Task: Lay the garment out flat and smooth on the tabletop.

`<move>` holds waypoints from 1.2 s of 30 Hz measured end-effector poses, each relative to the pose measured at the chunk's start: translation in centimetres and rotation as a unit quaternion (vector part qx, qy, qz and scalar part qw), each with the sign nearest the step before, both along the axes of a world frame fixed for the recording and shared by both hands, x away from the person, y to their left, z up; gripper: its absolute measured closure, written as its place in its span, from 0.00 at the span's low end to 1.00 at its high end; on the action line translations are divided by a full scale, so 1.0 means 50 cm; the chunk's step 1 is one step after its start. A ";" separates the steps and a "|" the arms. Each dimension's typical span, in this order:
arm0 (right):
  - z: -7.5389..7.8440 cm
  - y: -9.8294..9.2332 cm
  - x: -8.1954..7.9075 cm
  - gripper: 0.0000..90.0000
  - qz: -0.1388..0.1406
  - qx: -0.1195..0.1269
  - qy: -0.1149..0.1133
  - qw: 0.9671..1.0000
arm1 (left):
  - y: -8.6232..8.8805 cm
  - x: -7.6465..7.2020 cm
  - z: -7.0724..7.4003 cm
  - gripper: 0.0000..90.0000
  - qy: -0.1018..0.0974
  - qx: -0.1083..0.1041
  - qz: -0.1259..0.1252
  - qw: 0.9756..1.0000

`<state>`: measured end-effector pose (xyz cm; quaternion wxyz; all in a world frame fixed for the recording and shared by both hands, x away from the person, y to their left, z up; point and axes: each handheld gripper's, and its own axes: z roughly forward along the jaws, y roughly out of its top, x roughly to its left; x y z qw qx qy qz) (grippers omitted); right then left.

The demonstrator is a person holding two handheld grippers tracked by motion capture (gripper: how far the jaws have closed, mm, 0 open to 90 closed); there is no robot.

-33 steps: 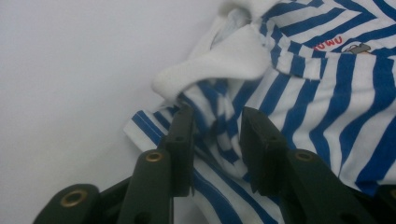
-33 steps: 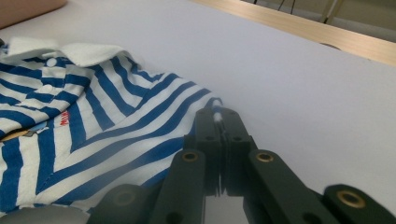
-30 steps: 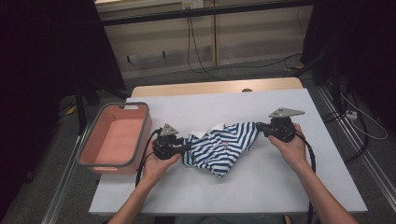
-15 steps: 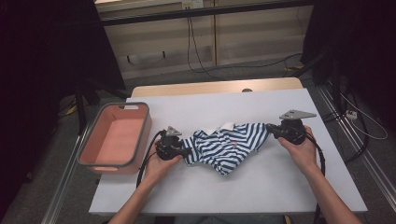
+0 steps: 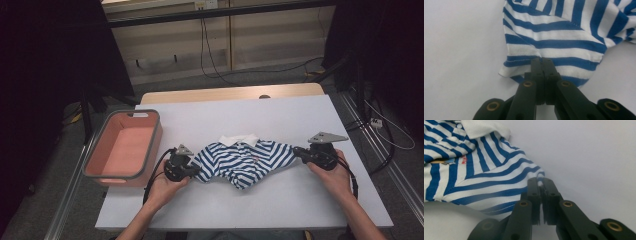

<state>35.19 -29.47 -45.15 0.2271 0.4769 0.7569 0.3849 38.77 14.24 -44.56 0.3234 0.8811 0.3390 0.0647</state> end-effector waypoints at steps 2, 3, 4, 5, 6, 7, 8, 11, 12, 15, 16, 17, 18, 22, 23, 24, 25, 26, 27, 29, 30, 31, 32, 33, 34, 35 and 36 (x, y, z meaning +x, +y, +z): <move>-0.003 0.000 -0.003 0.94 0.003 0.001 0.006 1.000 | 0.010 -0.007 0.003 1.00 0.002 0.001 0.004 1.000; -0.003 0.000 -0.003 0.94 0.003 0.001 0.006 1.000 | 0.010 -0.007 0.003 1.00 0.002 0.001 0.004 1.000; -0.001 0.004 -0.002 0.90 0.005 0.000 0.005 1.000 | 0.017 -0.010 0.003 0.99 0.003 -0.001 0.003 1.000; -0.001 0.004 -0.002 0.90 0.005 0.000 0.005 1.000 | 0.023 -0.012 0.003 0.99 0.006 -0.008 0.007 1.000; 0.000 0.009 -0.001 0.83 0.007 0.001 0.001 1.000 | 0.035 -0.012 0.003 0.98 0.002 -0.015 0.006 1.000; 0.000 0.009 -0.001 0.83 0.007 0.001 0.001 1.000 | 0.035 -0.012 0.003 0.94 0.002 -0.015 0.006 1.000; 0.002 0.012 0.004 0.70 0.008 -0.004 -0.002 1.000 | 0.038 -0.009 0.003 0.85 -0.004 -0.014 0.017 1.000; 0.006 0.017 0.010 0.56 0.006 -0.006 -0.003 1.000 | 0.036 -0.004 0.007 0.68 -0.012 -0.024 0.026 0.999; 0.013 0.024 0.016 0.55 0.013 -0.003 -0.008 1.000 | 0.029 0.003 0.013 0.66 -0.026 -0.026 0.019 0.999; 0.021 0.033 0.025 0.55 0.024 0.003 -0.011 1.000 | 0.016 0.013 0.017 0.62 -0.039 -0.030 0.016 0.999; 0.027 0.044 0.037 0.58 0.028 0.004 -0.017 0.999 | 0.002 0.032 0.015 0.62 -0.045 -0.033 0.011 0.998; 0.027 0.044 0.037 0.58 0.028 0.004 -0.017 0.999 | 0.002 0.032 0.015 0.60 -0.045 -0.033 0.011 0.998; 0.030 0.054 0.054 0.62 0.031 0.008 -0.015 0.999 | -0.010 0.056 0.012 0.60 -0.049 -0.031 0.015 0.998; 0.029 0.076 0.097 0.75 0.027 0.003 -0.005 1.000 | -0.026 0.095 0.009 0.56 -0.047 -0.038 0.027 0.998; 0.029 0.076 0.097 0.75 0.027 0.003 -0.005 1.000 | -0.032 0.107 0.007 0.56 -0.045 -0.043 0.033 0.998; 0.025 0.090 0.121 0.79 0.030 0.003 0.006 1.000 | -0.042 0.127 0.003 0.56 -0.042 -0.041 0.038 0.998; 0.025 0.090 0.121 0.79 0.030 0.003 0.006 1.000 | -0.042 0.127 0.003 0.57 -0.042 -0.041 0.038 0.998; 0.016 0.107 0.141 0.81 0.034 0.006 0.014 0.999 | -0.050 0.137 -0.003 0.59 -0.035 -0.048 0.039 0.998; 0.016 0.107 0.141 0.81 0.034 0.006 0.014 0.999 | -0.050 0.137 -0.003 0.63 -0.035 -0.048 0.039 0.998; 0.001 0.124 0.153 0.82 0.039 0.000 0.022 0.999 | -0.053 0.139 -0.012 0.65 -0.024 -0.058 0.040 0.997; -0.008 0.131 0.156 0.82 0.043 -0.005 0.027 0.999 | -0.055 0.138 -0.014 0.69 -0.024 -0.047 0.041 0.998; -0.023 0.141 0.159 0.81 0.051 -0.018 0.043 0.998 | -0.051 0.136 -0.012 0.72 -0.031 -0.037 0.030 0.998; -0.027 0.143 0.159 0.80 0.053 -0.018 0.047 0.997 | -0.048 0.134 -0.012 0.74 -0.027 -0.040 0.029 0.998; -0.027 0.143 0.159 0.80 0.053 -0.018 0.047 0.997 | -0.048 0.134 -0.012 0.74 -0.027 -0.040 0.029 0.998; -0.027 0.141 0.159 0.79 0.053 -0.013 0.049 0.997 | -0.042 0.133 -0.016 0.75 -0.026 -0.032 0.031 0.999; -0.027 0.141 0.159 0.79 0.053 -0.013 0.049 0.997 | -0.042 0.133 -0.016 0.76 -0.026 -0.032 0.031 0.999; -0.027 0.141 0.158 0.77 0.059 -0.006 0.055 0.997 | -0.039 0.130 -0.023 0.76 -0.028 -0.035 0.034 0.998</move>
